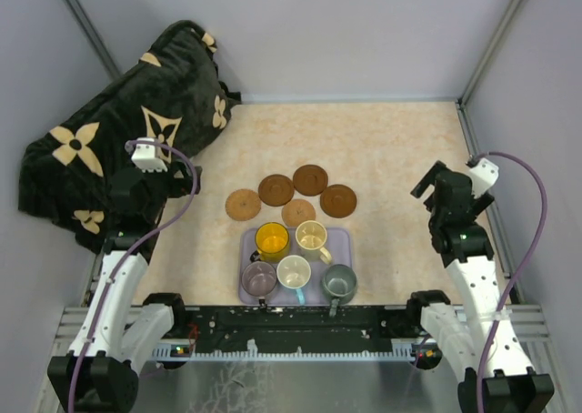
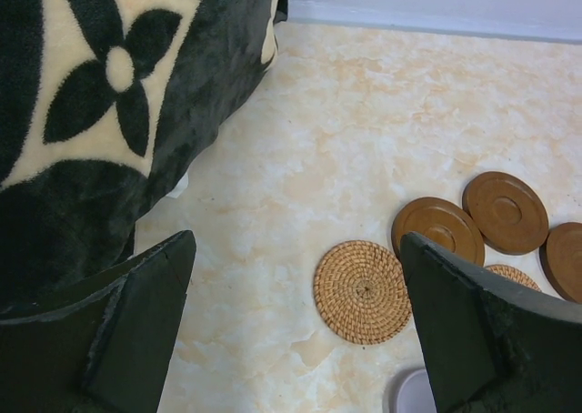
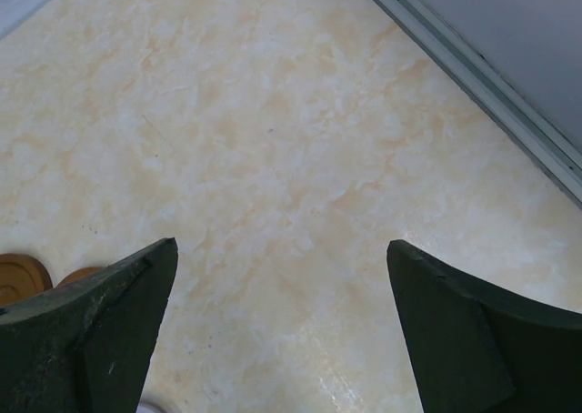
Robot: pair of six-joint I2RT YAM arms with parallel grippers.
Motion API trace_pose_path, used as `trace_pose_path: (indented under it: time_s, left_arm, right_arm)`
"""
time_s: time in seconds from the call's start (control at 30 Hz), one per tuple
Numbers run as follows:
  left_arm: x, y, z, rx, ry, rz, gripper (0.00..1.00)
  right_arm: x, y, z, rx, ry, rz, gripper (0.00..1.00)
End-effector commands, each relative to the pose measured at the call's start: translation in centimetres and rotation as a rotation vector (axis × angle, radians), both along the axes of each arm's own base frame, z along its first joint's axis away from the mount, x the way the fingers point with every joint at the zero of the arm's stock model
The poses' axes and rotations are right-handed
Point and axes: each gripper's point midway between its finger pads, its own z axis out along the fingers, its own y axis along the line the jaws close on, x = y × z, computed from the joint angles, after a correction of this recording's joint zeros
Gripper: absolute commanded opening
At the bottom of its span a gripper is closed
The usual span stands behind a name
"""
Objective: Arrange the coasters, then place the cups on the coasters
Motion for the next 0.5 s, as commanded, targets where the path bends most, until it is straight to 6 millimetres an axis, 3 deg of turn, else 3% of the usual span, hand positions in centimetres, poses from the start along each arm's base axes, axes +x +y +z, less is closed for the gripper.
trace_pose_path:
  time_s: [0.0, 0.17, 0.47]
  left_arm:
    - [0.1, -0.8, 0.9, -0.022, -0.026, -0.036, 0.99]
    - [-0.3, -2.8, 0.5, -0.081, -0.025, -0.133, 0.99]
    - [-0.3, -6.1, -0.1, -0.090, -0.015, -0.220, 0.99]
  right_arm:
    - [0.9, 0.7, 1.4, 0.004, -0.096, 0.056, 0.99]
    - [2.1, 3.5, 2.5, 0.069, -0.208, 0.208, 0.97]
    - [4.7, 7.5, 0.9, 0.130, -0.113, 0.412, 0.96]
